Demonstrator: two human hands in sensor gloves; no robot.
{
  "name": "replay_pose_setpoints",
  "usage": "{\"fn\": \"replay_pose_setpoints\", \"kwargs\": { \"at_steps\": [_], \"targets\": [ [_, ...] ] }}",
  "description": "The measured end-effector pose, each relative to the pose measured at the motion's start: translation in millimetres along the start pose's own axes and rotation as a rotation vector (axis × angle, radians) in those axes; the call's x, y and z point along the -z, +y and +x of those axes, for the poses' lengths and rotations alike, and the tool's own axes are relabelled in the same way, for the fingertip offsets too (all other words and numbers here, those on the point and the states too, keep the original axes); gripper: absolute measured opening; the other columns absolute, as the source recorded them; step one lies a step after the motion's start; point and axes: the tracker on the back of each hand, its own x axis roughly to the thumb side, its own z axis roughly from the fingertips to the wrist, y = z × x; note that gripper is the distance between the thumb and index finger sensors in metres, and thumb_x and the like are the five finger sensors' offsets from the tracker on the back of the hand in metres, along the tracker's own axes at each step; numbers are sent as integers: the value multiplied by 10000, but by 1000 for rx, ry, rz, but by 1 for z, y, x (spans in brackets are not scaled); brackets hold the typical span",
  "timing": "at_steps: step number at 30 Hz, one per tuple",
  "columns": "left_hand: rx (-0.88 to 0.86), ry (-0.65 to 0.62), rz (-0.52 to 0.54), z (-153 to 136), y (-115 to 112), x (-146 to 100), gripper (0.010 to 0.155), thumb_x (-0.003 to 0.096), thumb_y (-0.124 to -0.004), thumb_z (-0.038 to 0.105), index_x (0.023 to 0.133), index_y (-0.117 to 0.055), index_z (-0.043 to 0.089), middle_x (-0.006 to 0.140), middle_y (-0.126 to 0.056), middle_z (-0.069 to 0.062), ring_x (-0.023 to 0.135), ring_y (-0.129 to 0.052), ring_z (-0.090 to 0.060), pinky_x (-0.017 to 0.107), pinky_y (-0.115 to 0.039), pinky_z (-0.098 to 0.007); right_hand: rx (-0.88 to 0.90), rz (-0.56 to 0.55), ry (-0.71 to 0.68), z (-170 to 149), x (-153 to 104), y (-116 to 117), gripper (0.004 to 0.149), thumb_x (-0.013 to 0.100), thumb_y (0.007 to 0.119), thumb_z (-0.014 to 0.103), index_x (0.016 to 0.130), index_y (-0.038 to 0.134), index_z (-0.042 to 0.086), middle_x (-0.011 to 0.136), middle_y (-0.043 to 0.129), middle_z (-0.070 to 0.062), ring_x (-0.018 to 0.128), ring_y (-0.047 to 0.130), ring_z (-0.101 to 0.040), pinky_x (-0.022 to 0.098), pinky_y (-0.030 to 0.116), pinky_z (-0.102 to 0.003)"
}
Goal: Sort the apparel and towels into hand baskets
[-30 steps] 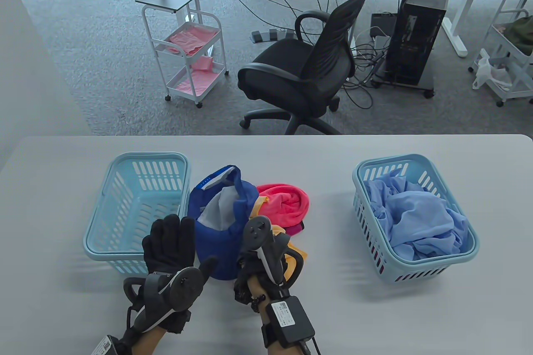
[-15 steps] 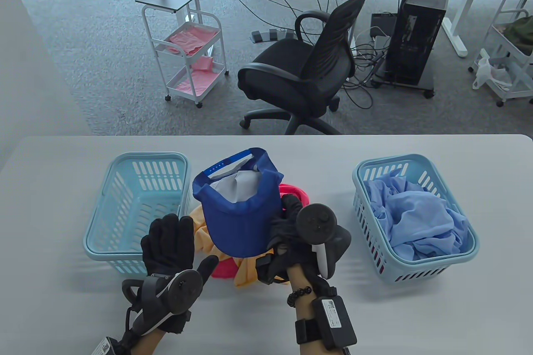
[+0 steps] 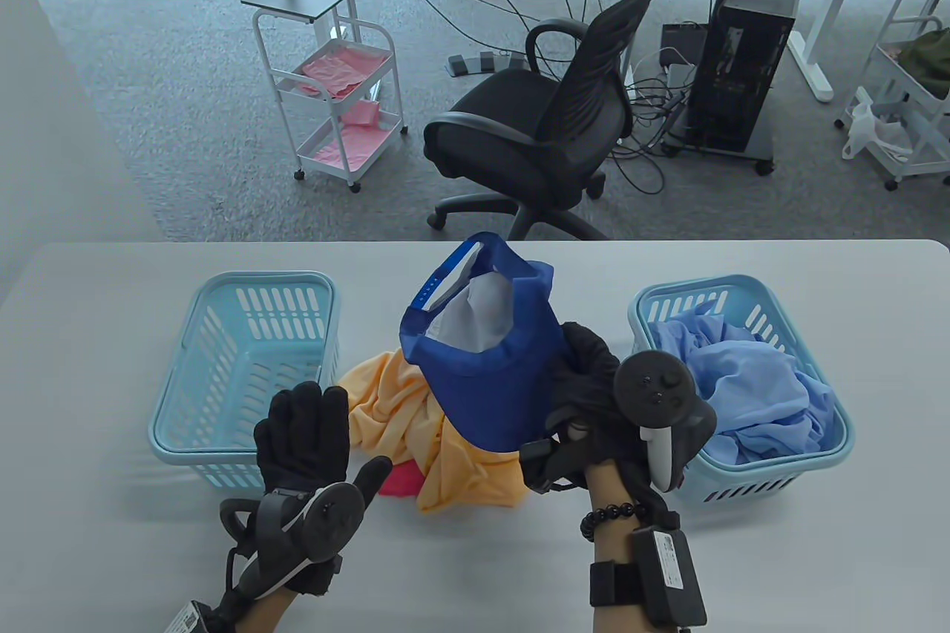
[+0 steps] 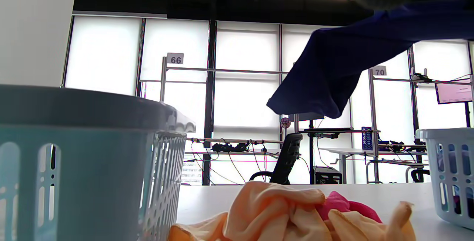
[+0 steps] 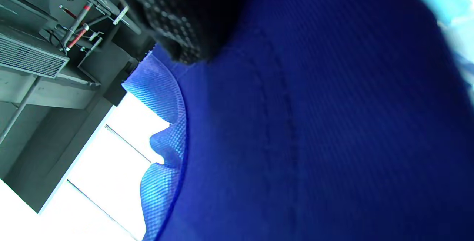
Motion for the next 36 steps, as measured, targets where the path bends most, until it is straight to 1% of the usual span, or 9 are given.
{"fn": "replay_pose_setpoints", "kwargs": {
  "at_steps": [3, 12, 19, 21, 27, 29, 32, 33, 36],
  "targets": [
    [-2, 1, 0, 0, 0, 0, 911, 475, -623, 625, 1138, -286, 100, 1169, -325, -321, 1051, -456, -629, 728, -468, -721, 5, -42, -5, 4, 7, -21, 452, 372, 871, 258, 810, 795, 173, 621, 929, -69, 409, 1057, -234, 298, 948, -352],
    [1, -19, 8, 5, 2, -2, 913, 475, -623, 626, 1140, -281, 103, 1171, -318, -321, 1055, -451, -628, 730, -465, -721, -82, -167, -6, 5, 38, -90, 440, 374, 865, 267, 799, 798, 174, 617, 927, -69, 402, 1058, -230, 292, 948, -348],
    [5, -11, 14, 4, 2, -1, 911, 476, -623, 625, 1140, -280, 104, 1172, -318, -321, 1056, -450, -625, 731, -464, -721, -216, -239, 64, -16, 58, -141, 436, 372, 860, 263, 797, 807, 178, 609, 929, -73, 389, 1055, -233, 280, 944, -350],
    [7, -9, 15, 4, 2, 0, 913, 476, -623, 626, 1140, -281, 102, 1171, -321, -320, 1055, -453, -626, 731, -466, -720, -262, -260, 98, -25, 61, -150, 435, 371, 861, 256, 796, 813, 177, 607, 929, -77, 383, 1052, -239, 277, 940, -356],
    [-2, 3, 27, 0, 6, 1, 911, 476, -623, 626, 1140, -282, 103, 1172, -319, -320, 1055, -451, -627, 731, -465, -720, -460, -305, 187, -57, 67, -158, 434, 365, 867, 246, 791, 822, 175, 599, 932, -87, 370, 1048, -251, 266, 935, -362],
    [2, 8, 31, -1, 6, 1, 910, 476, -622, 627, 1140, -281, 105, 1172, -320, -320, 1056, -451, -626, 732, -465, -720, -549, -315, 214, -66, 67, -153, 433, 364, 870, 245, 789, 825, 174, 595, 935, -90, 365, 1050, -252, 260, 936, -363],
    [10, 16, 29, -2, 5, 2, 910, 476, -622, 626, 1140, -281, 106, 1173, -322, -315, 1057, -452, -624, 733, -466, -718, -743, -317, 219, -77, 67, -141, 431, 362, 876, 244, 786, 832, 178, 592, 941, -89, 361, 1054, -252, 257, 940, -362],
    [12, 16, 28, -2, 4, 2, 910, 475, -623, 626, 1139, -283, 104, 1174, -327, -312, 1058, -454, -622, 732, -467, -718, -803, -296, 223, -82, 67, -135, 430, 361, 878, 245, 784, 835, 181, 592, 944, -89, 360, 1056, -253, 257, 941, -361],
    [15, 5, 13, 0, 3, 2, 911, 476, -623, 626, 1140, -282, 105, 1174, -326, -312, 1058, -454, -621, 733, -467, -718, -867, -276, 234, -89, 69, -124, 429, 360, 885, 243, 783, 842, 187, 590, 951, -87, 358, 1061, -256, 254, 945, -363]
  ]
}}
